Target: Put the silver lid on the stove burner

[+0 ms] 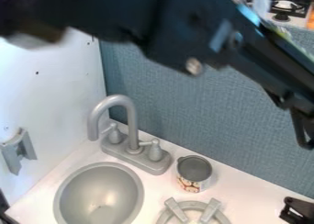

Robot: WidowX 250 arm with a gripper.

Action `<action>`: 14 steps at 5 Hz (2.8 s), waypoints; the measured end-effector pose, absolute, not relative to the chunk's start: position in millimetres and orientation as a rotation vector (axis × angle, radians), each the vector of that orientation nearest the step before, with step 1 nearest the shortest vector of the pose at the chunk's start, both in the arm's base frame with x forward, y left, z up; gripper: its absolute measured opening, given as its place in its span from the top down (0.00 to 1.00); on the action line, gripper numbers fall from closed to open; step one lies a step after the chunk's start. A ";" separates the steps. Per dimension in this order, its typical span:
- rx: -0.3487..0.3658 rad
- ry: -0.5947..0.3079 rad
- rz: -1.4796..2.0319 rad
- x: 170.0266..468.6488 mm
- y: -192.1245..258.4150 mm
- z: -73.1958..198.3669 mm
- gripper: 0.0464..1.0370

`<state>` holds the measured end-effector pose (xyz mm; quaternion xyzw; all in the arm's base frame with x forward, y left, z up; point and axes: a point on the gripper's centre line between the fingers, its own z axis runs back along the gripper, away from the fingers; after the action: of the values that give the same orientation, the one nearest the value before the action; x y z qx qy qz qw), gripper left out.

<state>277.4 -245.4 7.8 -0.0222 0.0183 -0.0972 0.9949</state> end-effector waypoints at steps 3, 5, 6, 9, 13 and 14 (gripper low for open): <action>0.056 0.099 0.006 268.6 -172.5 22.2 0.55; 0.083 0.099 0.068 288.1 -129.6 10.3 0.55; 0.106 0.157 0.069 287.7 -111.7 -1.3 0.55; 0.140 0.245 0.042 295.6 -97.4 -25.4 0.55; 0.154 0.266 0.019 302.9 -96.7 -34.9 0.49; 0.114 0.259 0.050 298.6 -91.8 -40.3 0.18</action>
<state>298.6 -91.8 -40.3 0.0570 0.1290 0.0247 0.9897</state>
